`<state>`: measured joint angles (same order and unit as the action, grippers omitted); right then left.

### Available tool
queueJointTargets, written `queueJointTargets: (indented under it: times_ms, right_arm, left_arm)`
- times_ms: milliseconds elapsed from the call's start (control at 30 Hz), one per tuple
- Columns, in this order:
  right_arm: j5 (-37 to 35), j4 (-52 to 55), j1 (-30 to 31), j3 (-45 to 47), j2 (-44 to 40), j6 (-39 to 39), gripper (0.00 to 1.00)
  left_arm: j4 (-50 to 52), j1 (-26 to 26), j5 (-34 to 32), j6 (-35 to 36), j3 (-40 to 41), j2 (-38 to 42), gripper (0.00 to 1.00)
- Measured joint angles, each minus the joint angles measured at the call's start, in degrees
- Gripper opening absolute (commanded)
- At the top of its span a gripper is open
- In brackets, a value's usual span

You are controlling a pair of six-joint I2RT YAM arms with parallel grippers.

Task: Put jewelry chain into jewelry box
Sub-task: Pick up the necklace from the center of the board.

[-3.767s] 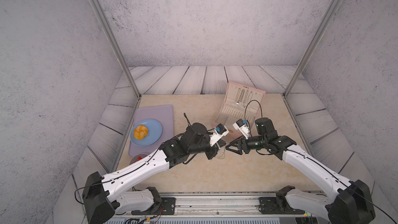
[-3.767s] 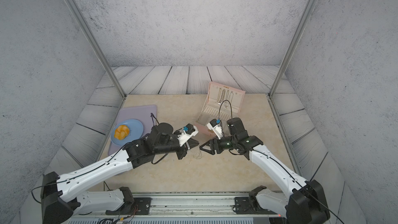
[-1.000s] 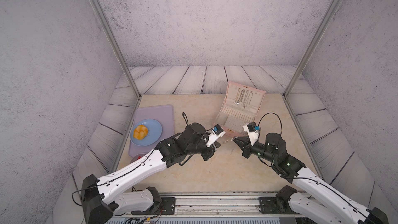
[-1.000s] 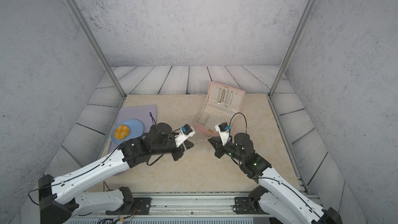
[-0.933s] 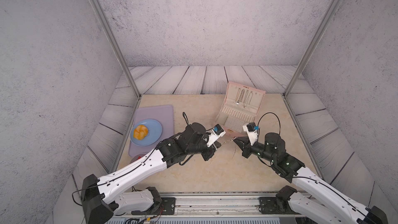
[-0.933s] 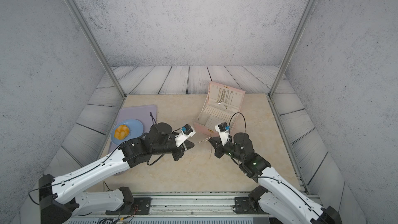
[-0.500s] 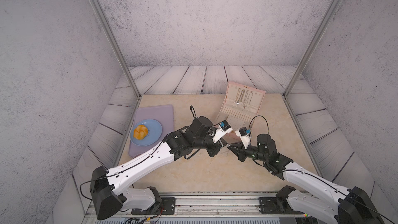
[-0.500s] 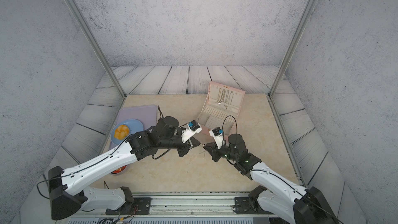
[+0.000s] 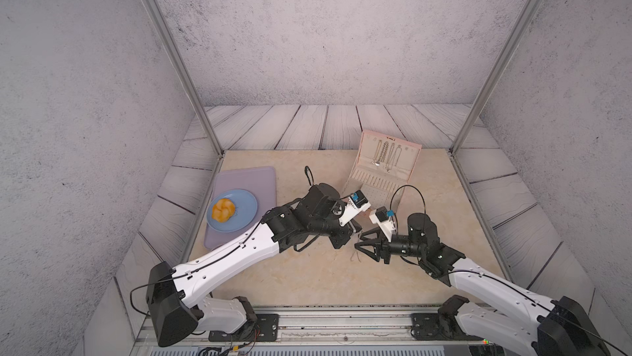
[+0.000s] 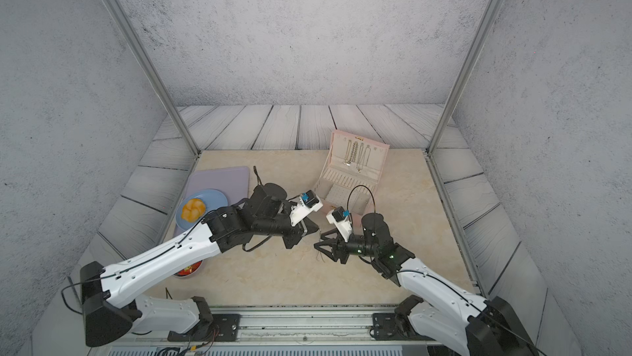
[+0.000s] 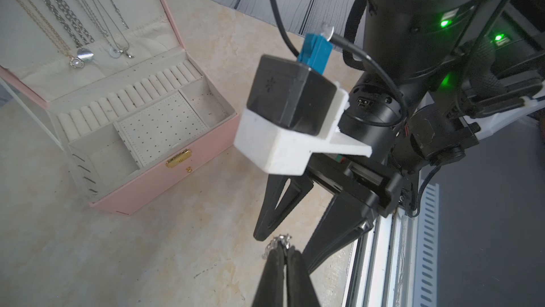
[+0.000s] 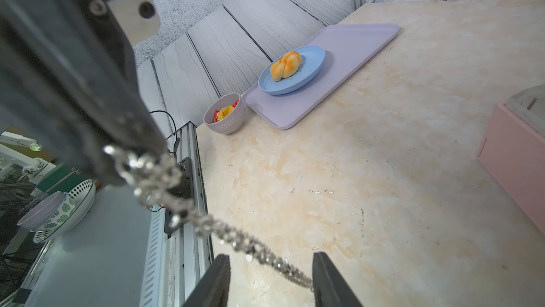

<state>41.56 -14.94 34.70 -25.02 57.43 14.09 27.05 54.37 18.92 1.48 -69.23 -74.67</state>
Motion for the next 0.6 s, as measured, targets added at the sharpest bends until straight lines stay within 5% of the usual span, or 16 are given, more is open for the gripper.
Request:
queueJointTargets:
  times_ms: [600]
  right_arm:
    - [-1.3, -6.3, 0.8, 1.1, 1.6, 1.5, 0.26]
  left_arm:
    - [0.1, 0.0, 1.0, 0.0, -0.6, 1.0, 0.00]
